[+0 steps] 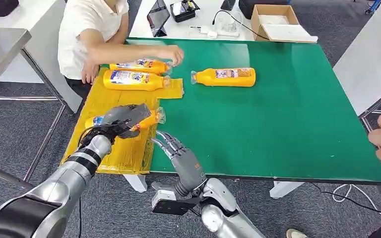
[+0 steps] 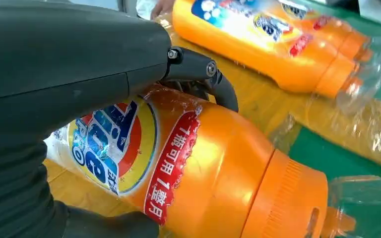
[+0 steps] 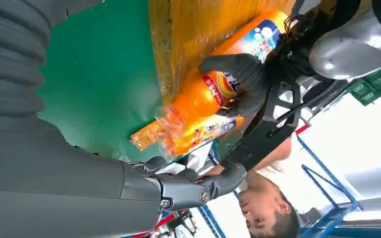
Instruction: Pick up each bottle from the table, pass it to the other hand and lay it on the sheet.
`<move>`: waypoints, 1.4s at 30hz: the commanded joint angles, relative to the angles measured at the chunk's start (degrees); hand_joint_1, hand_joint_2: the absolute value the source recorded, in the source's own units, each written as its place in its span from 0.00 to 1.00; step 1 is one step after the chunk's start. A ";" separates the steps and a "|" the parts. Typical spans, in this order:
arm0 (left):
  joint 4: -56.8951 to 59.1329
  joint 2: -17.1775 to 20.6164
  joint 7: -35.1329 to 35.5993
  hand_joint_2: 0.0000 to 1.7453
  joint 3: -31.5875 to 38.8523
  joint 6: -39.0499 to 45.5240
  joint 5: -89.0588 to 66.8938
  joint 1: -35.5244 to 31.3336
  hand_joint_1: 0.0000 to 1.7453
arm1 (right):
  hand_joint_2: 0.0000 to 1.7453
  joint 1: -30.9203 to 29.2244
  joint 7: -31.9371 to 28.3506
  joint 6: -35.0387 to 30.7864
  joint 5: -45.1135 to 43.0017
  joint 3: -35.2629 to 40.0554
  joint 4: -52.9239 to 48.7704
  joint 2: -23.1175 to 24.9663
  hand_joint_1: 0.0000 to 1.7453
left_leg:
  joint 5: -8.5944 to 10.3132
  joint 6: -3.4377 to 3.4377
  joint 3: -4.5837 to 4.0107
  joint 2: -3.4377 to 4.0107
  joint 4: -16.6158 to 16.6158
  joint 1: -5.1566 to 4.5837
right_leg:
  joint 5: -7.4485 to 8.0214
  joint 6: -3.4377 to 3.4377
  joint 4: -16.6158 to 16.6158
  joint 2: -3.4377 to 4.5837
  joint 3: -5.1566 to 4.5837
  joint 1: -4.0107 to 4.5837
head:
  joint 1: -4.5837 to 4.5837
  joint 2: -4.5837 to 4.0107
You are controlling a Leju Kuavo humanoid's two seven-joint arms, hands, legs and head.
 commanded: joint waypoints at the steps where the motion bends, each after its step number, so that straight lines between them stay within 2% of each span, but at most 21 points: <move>1: 7.74 0.01 -0.12 1.00 -2.49 -2.06 0.19 -2.46 0.00 | 1.00 -3.25 -1.13 -0.21 -1.15 2.89 7.17 0.43 0.00 | -0.09 -0.10 0.28 0.08 -0.02 0.10 | -0.05 -0.15 -0.07 0.06 0.29 0.11 | 0.02 0.00; 5: 8.08 1.30 -0.75 1.00 -2.22 -3.11 0.63 -2.74 0.00 | 1.00 -3.59 -1.91 -0.61 -1.86 3.12 8.56 0.46 0.00 | -0.03 -0.05 0.10 0.08 -0.02 0.04 | 0.00 -0.07 -0.03 0.07 0.09 0.05 | 0.00 0.00; 6: 8.19 1.46 -0.75 1.00 -2.24 -3.26 0.63 -2.76 0.00 | 1.00 -3.68 -2.08 -0.51 -2.10 3.13 8.88 0.58 0.00 | -0.14 -0.12 0.31 0.14 0.01 0.13 | -0.08 -0.16 -0.04 0.12 0.30 0.14 | 0.02 0.00; 13: 8.96 1.84 -0.67 1.00 -2.91 -4.34 0.16 -2.48 0.00 | 1.00 -4.14 -2.62 -0.51 -2.84 3.27 9.84 0.98 0.00 | -0.10 -0.12 0.27 0.10 0.02 0.12 | -0.07 -0.17 -0.03 0.08 0.29 0.13 | 0.02 0.00; 16: 8.51 1.74 -1.43 1.00 -2.14 -4.18 1.10 -2.06 0.00 | 1.00 -4.14 -2.57 -0.61 -3.02 3.14 10.40 1.07 0.00 | -0.10 -0.13 0.32 0.14 -0.01 0.11 | -0.05 -0.17 -0.04 0.13 0.31 0.12 | 0.00 0.00; 18: 5.71 1.16 -5.46 1.00 1.06 -1.46 4.88 -0.95 0.00 | 1.00 -3.88 -2.35 -1.25 -2.72 2.98 10.70 0.84 0.00 | -0.09 -0.14 0.35 0.11 -0.04 0.12 | -0.05 -0.18 -0.08 0.09 0.37 0.13 | 0.02 0.00; 22: 4.76 0.97 -5.79 1.00 1.72 -1.41 5.72 -0.74 0.00 | 1.00 -3.68 -2.46 -1.35 -2.74 2.96 10.57 0.65 0.00 | -0.03 -0.07 0.12 0.03 -0.01 0.06 | -0.03 -0.09 -0.02 0.02 0.14 0.06 | 0.00 0.00; 24: -0.45 0.00 -12.86 1.00 7.76 -2.69 14.43 1.90 0.00 | 1.00 -3.25 -2.68 -1.88 -2.74 2.79 10.01 0.47 0.00 | -0.06 -0.08 0.17 0.04 -0.01 0.07 | -0.05 -0.10 -0.04 0.03 0.19 0.08 | 0.02 0.00; 26: -7.12 0.61 -14.78 1.00 9.46 -8.18 20.96 5.25 0.00 | 1.00 -2.73 -3.10 -2.06 -2.84 2.84 9.35 0.10 0.00 | -0.15 -0.12 0.38 0.09 -0.02 0.13 | -0.11 -0.17 -0.09 0.06 0.41 0.14 | 0.02 0.00; 27: -13.11 1.63 -15.16 1.00 8.81 -9.03 23.56 8.14 0.00 | 1.00 -2.19 -3.18 -2.11 -3.13 2.62 8.86 -0.10 0.00 | -0.06 -0.07 0.19 0.09 -0.06 0.05 | -0.04 -0.09 -0.08 0.08 0.19 0.05 | 0.00 0.00; 30: -34.95 6.88 -13.29 1.00 5.55 -10.92 31.96 19.46 0.00 | 1.00 0.30 -2.86 -2.03 -3.05 1.88 5.48 -1.61 0.00 | -0.17 -0.11 0.42 0.27 -0.11 0.07 | -0.09 -0.15 -0.13 0.25 0.36 0.07 | 0.00 0.00; 31: -38.40 7.88 -12.96 1.00 5.66 -11.66 34.50 21.73 0.00 | 1.00 0.85 -2.92 -2.02 -2.93 1.63 4.82 -1.94 0.00 | -0.12 -0.09 0.28 0.33 -0.12 0.02 | -0.03 -0.10 -0.10 0.31 0.20 0.02 | 0.04 0.00; 34: -44.95 10.12 -13.51 1.00 5.54 -13.89 39.39 27.14 0.00 | 1.00 2.02 -3.35 -1.68 -3.11 0.81 3.40 -2.41 0.00 | -0.11 -0.08 0.16 0.29 -0.07 0.02 | -0.03 -0.09 -0.07 0.26 0.08 0.02 | 0.04 0.00; 35: -47.06 10.26 -16.15 1.00 5.45 -14.93 41.16 28.87 0.00 | 1.00 2.42 -4.16 -1.66 -3.76 0.38 2.62 -2.53 0.00 | -0.24 -0.13 0.34 0.40 -0.05 0.08 | -0.11 -0.17 -0.07 0.36 0.25 0.08 | 0.02 0.00; 36: -49.89 10.55 -17.68 1.00 5.61 -16.89 44.03 31.68 0.00 | 1.00 3.80 -8.19 -0.56 -8.29 -1.29 0.08 -2.66 0.00 | -0.16 -0.10 0.16 0.29 -0.03 0.05 | -0.06 -0.12 -0.05 0.25 0.07 0.05 | 0.00 0.00; 38: -52.70 10.79 -18.17 1.00 5.33 -16.93 44.48 34.19 0.00 | 1.00 4.65 -8.59 -0.19 -8.70 -2.14 -2.20 -3.64 0.00 | -0.22 -0.13 0.21 0.25 -0.01 0.08 | -0.12 -0.16 -0.04 0.21 0.10 0.08 | 0.00 0.00; 39: -55.06 10.53 -19.12 1.00 5.55 -17.08 45.69 36.51 0.00 | 1.00 6.47 -11.01 -2.84 -10.40 -4.58 -5.82 -4.00 0.00 | -0.25 -0.14 0.27 0.23 0.00 0.09 | -0.16 -0.18 -0.04 0.19 0.16 0.10 | 0.02 -0.02; 42: -59.35 10.59 -20.02 1.00 5.61 -16.10 45.57 40.50 0.00 | 1.00 9.72 -13.33 -2.03 -14.75 -8.98 -13.70 -5.59 0.00 | -0.26 -0.11 0.22 0.13 0.03 0.11 | -0.18 -0.16 -0.05 0.11 0.17 0.10 | 0.00 0.00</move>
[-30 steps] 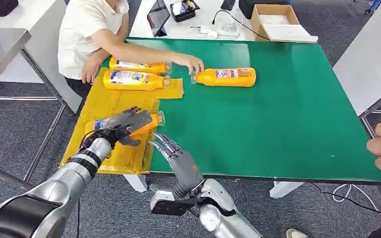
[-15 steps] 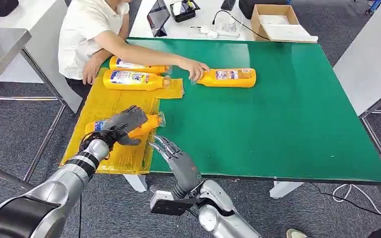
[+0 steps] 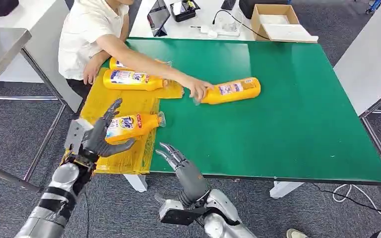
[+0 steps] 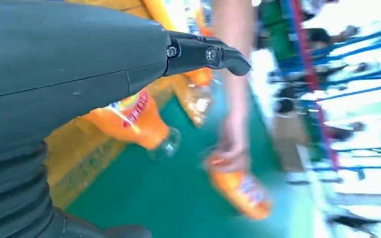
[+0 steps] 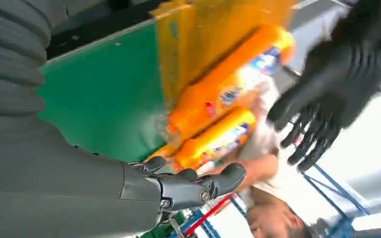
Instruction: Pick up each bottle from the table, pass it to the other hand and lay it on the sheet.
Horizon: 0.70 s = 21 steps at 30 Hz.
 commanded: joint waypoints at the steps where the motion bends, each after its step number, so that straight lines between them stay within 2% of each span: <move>1: -17.83 2.85 -2.02 1.00 0.32 0.04 1.49 12.65 0.00 | 1.00 6.11 -5.26 -0.30 -6.87 -9.04 -16.42 -4.81 0.00 | -0.07 -0.03 0.08 0.03 0.02 0.02 | -0.05 -0.06 -0.02 0.02 0.09 0.02 | 0.02 0.00; 2: -17.83 2.85 -2.02 1.00 0.32 0.04 1.49 12.65 0.00 | 1.00 6.11 -5.26 -0.30 -6.87 -9.04 -16.42 -4.81 0.00 | -0.28 -0.09 0.38 0.06 0.12 0.13 | -0.21 -0.16 -0.01 0.03 0.44 0.14 | 0.04 0.00; 4: -17.87 2.85 -2.02 1.00 0.34 0.04 1.49 12.49 0.00 | 1.00 6.10 -5.25 -0.26 -6.86 -9.06 -16.46 -4.81 0.00 | -0.09 -0.05 0.12 0.01 0.02 0.04 | -0.07 -0.09 -0.03 0.00 0.16 0.03 | 0.04 0.00; 7: -17.54 2.85 -2.02 1.00 0.39 0.01 1.49 12.05 0.00 | 1.00 6.26 -5.25 -0.11 -6.79 -9.18 -16.32 -4.45 0.00 | -0.09 -0.08 0.17 -0.04 0.02 0.06 | -0.07 -0.13 -0.04 -0.05 0.23 0.06 | 0.04 0.00; 8: -17.24 2.69 -2.02 1.00 0.47 0.01 1.49 11.91 0.00 | 1.00 6.28 -5.33 -1.34 -6.55 -9.28 -16.55 -4.32 0.00 | -0.09 -0.09 0.19 -0.01 0.01 0.07 | -0.07 -0.15 -0.07 -0.02 0.24 0.07 | 0.02 0.00; 9: -17.58 2.11 -1.92 1.00 0.83 0.30 1.77 12.40 0.00 | 1.00 6.32 -5.33 -6.04 -7.34 -8.33 -18.88 -5.66 0.00 | -0.09 -0.10 0.21 -0.01 -0.01 0.07 | -0.07 -0.15 -0.07 -0.03 0.27 0.08 | 0.02 0.00; 10: -18.78 1.42 -1.81 1.00 1.24 1.40 1.63 13.72 0.00 | 1.00 7.59 -5.33 -8.24 -12.31 -9.78 -23.51 -6.40 0.00 | -0.05 -0.06 0.11 -0.02 -0.01 0.02 | -0.03 -0.09 -0.05 -0.03 0.16 0.02 | 0.00 -0.02; 12: -21.69 0.19 -1.98 1.00 1.41 2.34 1.42 16.92 0.00 | 1.00 9.58 -5.33 -7.74 -21.62 -12.70 -31.07 -8.38 0.00 | -0.18 -0.10 0.25 -0.01 0.08 0.09 | -0.15 -0.16 -0.01 -0.03 0.32 0.11 | 0.00 0.00; 13: -23.63 -0.32 -2.36 1.00 0.88 2.83 1.56 19.13 0.00 | 1.00 11.15 -5.33 -7.25 -22.88 -16.48 -34.00 -8.29 0.00 | -0.10 -0.03 0.09 -0.03 0.04 0.00 | -0.09 -0.07 0.01 -0.05 0.14 0.01 | 0.02 0.00; 15: -25.88 -1.49 -2.95 1.00 0.39 3.35 3.54 22.02 0.00 | 1.00 13.39 -5.33 -6.23 -22.89 -22.62 -35.53 -6.84 0.00 | -0.30 -0.05 0.33 0.01 0.13 0.09 | -0.25 -0.13 0.02 -0.02 0.40 0.11 | 0.00 0.00; 16: -27.12 -2.17 -2.89 1.00 -0.27 4.06 5.01 23.56 0.00 | 1.00 14.43 -5.33 -6.02 -20.71 -25.64 -35.22 -6.04 0.00 | -0.12 0.00 0.15 -0.04 0.01 -0.01 | -0.11 -0.04 -0.03 -0.06 0.20 0.00 | -0.02 0.00; 20: -27.28 -2.99 -2.36 1.00 -2.06 6.89 6.53 24.37 0.00 | 1.00 15.17 -5.33 -9.22 -16.77 -26.99 -32.09 -5.92 0.00 | -0.30 -0.08 0.43 -0.06 0.02 0.07 | -0.23 -0.12 -0.15 -0.09 0.55 0.08 | 0.00 0.00; 21: -27.04 -3.29 -2.08 1.00 -2.21 7.41 7.43 24.26 0.00 | 1.00 15.04 -5.33 -11.39 -12.33 -28.11 -28.98 -5.41 0.00 | -0.18 -0.04 0.21 -0.10 -0.03 0.02 | -0.10 -0.07 -0.22 -0.12 0.33 0.03 | 0.02 0.00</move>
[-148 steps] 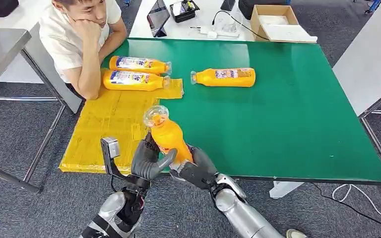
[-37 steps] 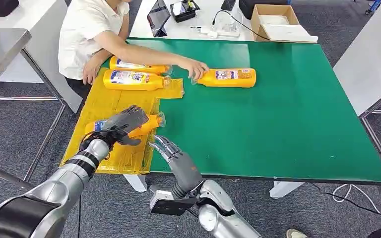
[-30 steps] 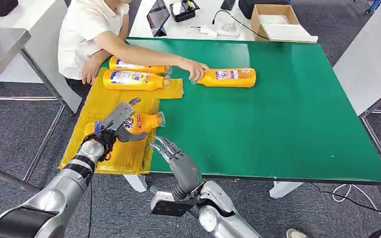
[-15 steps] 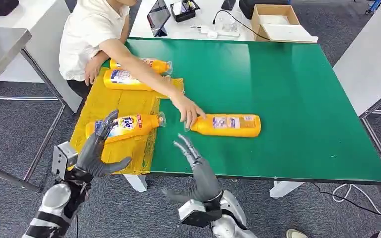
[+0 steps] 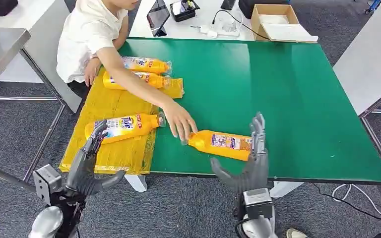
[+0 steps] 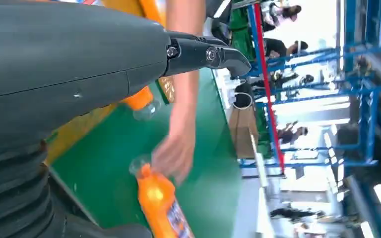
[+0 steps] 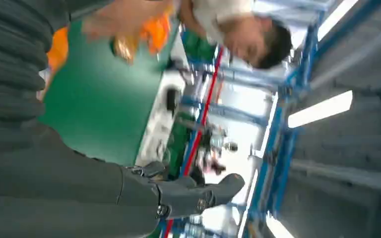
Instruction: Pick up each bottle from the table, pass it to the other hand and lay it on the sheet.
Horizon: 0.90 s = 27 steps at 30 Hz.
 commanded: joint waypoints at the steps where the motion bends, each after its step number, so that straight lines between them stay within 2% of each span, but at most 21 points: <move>1: -2.62 -3.20 1.18 1.00 -2.82 3.42 3.10 3.48 0.00 | 1.00 2.54 0.02 -4.96 10.21 -11.89 2.89 0.57 0.00 | -0.11 -0.06 0.31 -0.11 -0.03 0.10 | -0.11 -0.11 -0.11 -0.13 0.40 0.11 | 0.04 0.00; 5: -1.73 -3.31 1.26 1.00 -4.58 4.73 2.24 3.03 0.00 | 1.00 -0.26 0.06 -5.30 8.39 -17.49 7.69 1.70 0.00 | -0.05 -0.04 0.16 -0.03 -0.05 0.05 | -0.02 -0.08 -0.10 -0.03 0.20 0.06 | 0.00 0.00; 7: -1.71 -3.25 1.24 1.00 -4.79 4.92 2.15 2.99 0.00 | 1.00 -0.56 0.02 -5.00 8.47 -17.84 8.05 1.76 0.00 | -0.11 -0.09 0.35 -0.01 -0.06 0.11 | -0.05 -0.16 -0.14 -0.03 0.41 0.13 | 0.00 0.00; 9: -1.83 -3.08 1.24 1.00 -4.78 4.94 2.18 3.01 0.00 | 1.00 -0.30 0.02 -4.95 8.68 -17.80 7.63 2.07 0.00 | 0.00 -0.02 0.12 0.00 -0.06 0.02 | 0.01 -0.06 -0.07 0.00 0.15 0.04 | 0.00 0.00; 11: -1.83 -3.08 1.24 1.00 -4.78 4.94 2.18 3.01 0.00 | 1.00 -0.30 0.02 -4.95 8.68 -17.80 7.63 2.07 0.00 | -0.15 -0.10 0.42 0.06 -0.03 0.14 | -0.10 -0.18 -0.10 0.04 0.48 0.16 | 0.02 0.00; 14: -1.83 -3.08 1.24 1.00 -4.78 4.94 2.18 3.01 0.00 | 1.00 -0.30 0.02 -4.95 8.68 -17.80 7.63 2.07 0.00 | -0.06 -0.04 0.25 0.00 -0.04 0.08 | -0.05 -0.10 -0.08 -0.01 0.31 0.10 | 0.02 0.00; 17: -1.24 -3.90 2.44 1.00 -4.93 5.40 3.67 3.32 0.00 | 1.00 -2.50 9.25 -6.77 19.51 -19.19 13.59 -0.03 0.00 | -0.14 -0.06 0.46 0.06 -0.07 0.13 | -0.10 -0.14 -0.14 0.04 0.52 0.15 | 0.00 0.00; 21: 0.11 -5.38 4.45 1.00 -6.41 6.14 6.64 2.90 0.00 | 1.00 -5.16 11.06 -12.44 26.70 -20.95 20.96 -0.99 0.00 | -0.13 -0.05 0.55 0.06 -0.08 0.14 | -0.07 -0.14 -0.20 0.03 0.65 0.16 | -0.02 0.00; 22: 0.55 -5.82 5.40 1.00 -6.71 6.38 7.96 2.78 0.00 | 1.00 -5.65 12.57 -12.78 28.41 -20.97 22.35 -1.17 0.00 | -0.01 -0.01 0.31 -0.02 -0.09 0.07 | 0.00 -0.07 -0.16 -0.04 0.39 0.09 | 0.02 0.00; 23: 1.37 -5.64 6.15 1.00 -7.89 6.83 8.57 2.35 0.00 | 1.00 -6.80 15.65 -13.20 31.58 -20.89 25.20 -1.78 0.00 | -0.02 -0.01 0.35 -0.06 -0.08 0.09 | 0.00 -0.09 -0.20 -0.07 0.47 0.11 | 0.00 0.00; 25: 2.57 -5.45 6.25 1.00 -8.80 7.16 8.34 1.55 0.00 | 1.00 -8.69 17.66 -12.81 33.20 -20.67 28.96 -2.54 0.00 | -0.08 -0.06 0.59 0.00 -0.14 0.15 | -0.03 -0.17 -0.29 -0.01 0.72 0.17 | 0.00 0.00; 26: 3.23 -5.41 6.41 1.00 -9.07 7.59 7.90 1.03 0.00 | 1.00 -10.24 19.20 -12.66 34.97 -20.38 31.90 -3.09 0.00 | 0.01 -0.01 0.34 0.00 -0.13 0.04 | 0.03 -0.08 -0.19 -0.01 0.43 0.06 | 0.00 0.00; 27: 3.69 -5.38 6.49 1.00 -9.22 7.75 7.46 0.59 0.00 | 1.00 -11.27 19.97 -12.52 36.37 -20.04 33.47 -3.57 0.00 | -0.08 -0.09 0.64 0.03 -0.16 0.13 | -0.03 -0.19 -0.28 0.01 0.74 0.15 | 0.00 0.00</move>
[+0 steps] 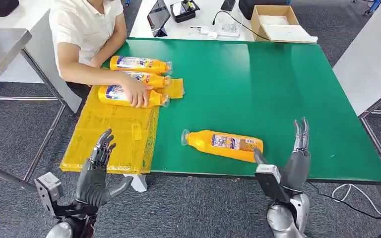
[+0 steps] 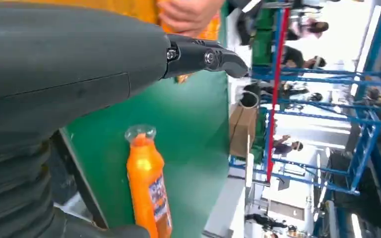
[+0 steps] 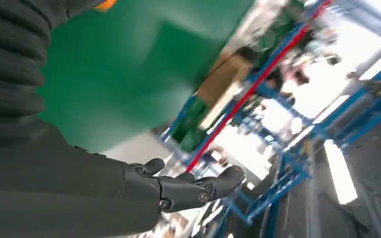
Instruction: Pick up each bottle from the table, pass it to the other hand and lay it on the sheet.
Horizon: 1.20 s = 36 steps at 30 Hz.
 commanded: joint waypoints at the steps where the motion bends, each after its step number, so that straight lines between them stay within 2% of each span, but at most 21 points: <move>1: 6.92 -0.86 1.51 1.00 -4.13 1.47 -0.48 -3.50 0.00 | 1.00 -10.09 7.37 -0.11 8.28 -1.06 22.27 -3.49 0.00 | -0.07 -0.11 0.42 0.03 -0.11 0.11 | -0.03 -0.16 -0.18 0.01 0.45 0.12 | 0.00 0.00; 3: 7.43 -1.02 1.61 1.00 -4.13 1.38 -0.67 -4.16 0.00 | 1.00 -11.85 8.20 0.39 9.52 -0.62 24.86 -3.75 0.00 | 0.00 -0.05 0.19 0.01 -0.07 0.05 | 0.01 -0.08 -0.10 0.00 0.20 0.06 | 0.00 0.00; 4: 7.61 -1.04 1.74 1.00 -4.21 1.18 -0.82 -4.39 0.00 | 1.00 -12.91 9.00 1.33 10.20 -0.19 26.62 -3.87 0.00 | -0.04 -0.08 0.35 0.04 -0.09 0.08 | -0.02 -0.15 -0.13 0.02 0.36 0.10 | -0.02 0.00; 8: 8.34 -1.36 2.42 1.00 -4.60 0.22 -1.26 -5.39 0.00 | 1.00 -16.90 12.80 6.51 13.42 2.03 33.84 -4.23 0.00 | -0.01 -0.03 0.23 0.05 -0.08 0.05 | 0.00 -0.08 -0.08 0.04 0.22 0.07 | -0.02 0.00; 11: 8.61 -1.57 2.69 1.00 -4.64 -0.09 -1.61 -5.84 0.00 | 1.00 -18.25 13.51 6.58 14.70 2.77 36.78 -3.78 0.00 | -0.09 -0.07 0.44 0.09 -0.08 0.12 | -0.05 -0.16 -0.13 0.07 0.45 0.15 | 0.00 0.00; 27: 9.87 -2.11 2.77 1.00 -5.32 -1.69 -2.94 -7.51 0.00 | 1.00 -20.23 9.81 10.96 12.36 5.87 38.74 -2.71 0.00 | -0.03 -0.01 0.35 0.00 -0.05 0.07 | -0.06 -0.11 -0.06 -0.03 0.38 0.09 | 0.00 0.00; 30: 9.85 -2.35 2.58 1.00 -5.38 -2.15 -3.43 -7.82 0.00 | 1.00 -21.46 11.43 12.49 13.89 7.49 40.05 -3.41 0.00 | -0.01 0.00 0.29 -0.01 -0.03 0.05 | -0.04 -0.09 -0.03 -0.03 0.32 0.08 | -0.02 0.00; 33: 10.06 -2.63 2.60 1.00 -5.34 -2.41 -3.71 -8.11 0.00 | 1.00 -22.58 13.27 11.05 16.02 8.78 40.85 -3.77 0.00 | -0.12 -0.06 0.50 0.07 0.01 0.12 | -0.12 -0.19 -0.02 0.03 0.52 0.15 | 0.00 0.00; 36: 10.40 -2.81 2.64 1.00 -5.43 -2.56 -3.85 -8.40 0.00 | 1.00 -23.67 14.66 10.38 17.52 9.39 41.55 -3.97 0.00 | 0.03 0.02 0.19 0.02 -0.01 0.03 | 0.00 -0.07 0.00 0.01 0.20 0.05 | -0.02 0.00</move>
